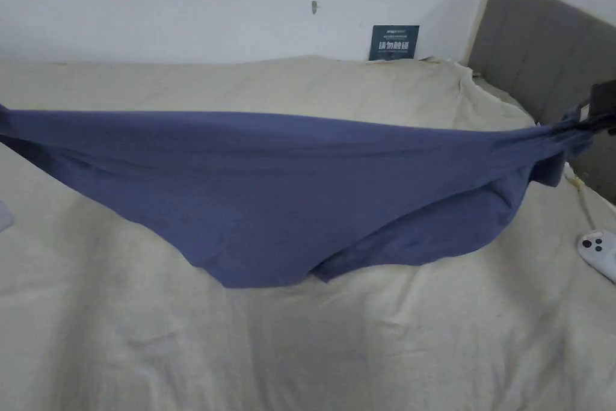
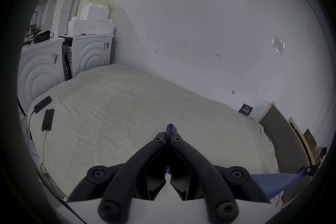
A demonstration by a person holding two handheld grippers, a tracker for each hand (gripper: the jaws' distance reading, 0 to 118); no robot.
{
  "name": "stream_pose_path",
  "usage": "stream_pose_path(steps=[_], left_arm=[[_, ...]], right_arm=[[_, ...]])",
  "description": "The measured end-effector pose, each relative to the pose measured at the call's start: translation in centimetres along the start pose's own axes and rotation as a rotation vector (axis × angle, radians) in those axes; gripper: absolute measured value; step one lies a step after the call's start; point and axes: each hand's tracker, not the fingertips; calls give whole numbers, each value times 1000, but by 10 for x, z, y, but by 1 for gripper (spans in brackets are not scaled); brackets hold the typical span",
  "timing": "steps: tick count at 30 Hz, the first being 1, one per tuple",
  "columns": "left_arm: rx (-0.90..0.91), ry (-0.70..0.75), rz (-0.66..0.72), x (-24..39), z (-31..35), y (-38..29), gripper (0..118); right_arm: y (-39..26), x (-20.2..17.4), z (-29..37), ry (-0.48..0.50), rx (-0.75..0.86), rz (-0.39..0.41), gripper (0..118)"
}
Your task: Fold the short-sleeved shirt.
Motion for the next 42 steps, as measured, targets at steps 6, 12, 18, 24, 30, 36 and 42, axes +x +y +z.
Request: stream_pose_path(steps=[6,12,18,24,30,36,42], left_arm=[[108,-46,34,16,24,52,0],[173,-10,-18,52,25,96,0],[163,22,17,73,-8,138,0],[184,63,5,93,-60,176,0],[209,79,-30,121,-117,203,0],[236,46,18,134,-160,210,0],[188,59,-2,133,-213,187,0]], right_arm=[[32,-7,44,28,109,-21,5],[81,-27,50,-23,192,-6,5],[133,-48,21,-85,228,19,5],[188,-72,-16,-116,269,11,5],[240,-90,-54,-178,328,-3,5],[267,-95,-88,-208,427,-28,5],[257,-92,-133,-205,398,-42,5]])
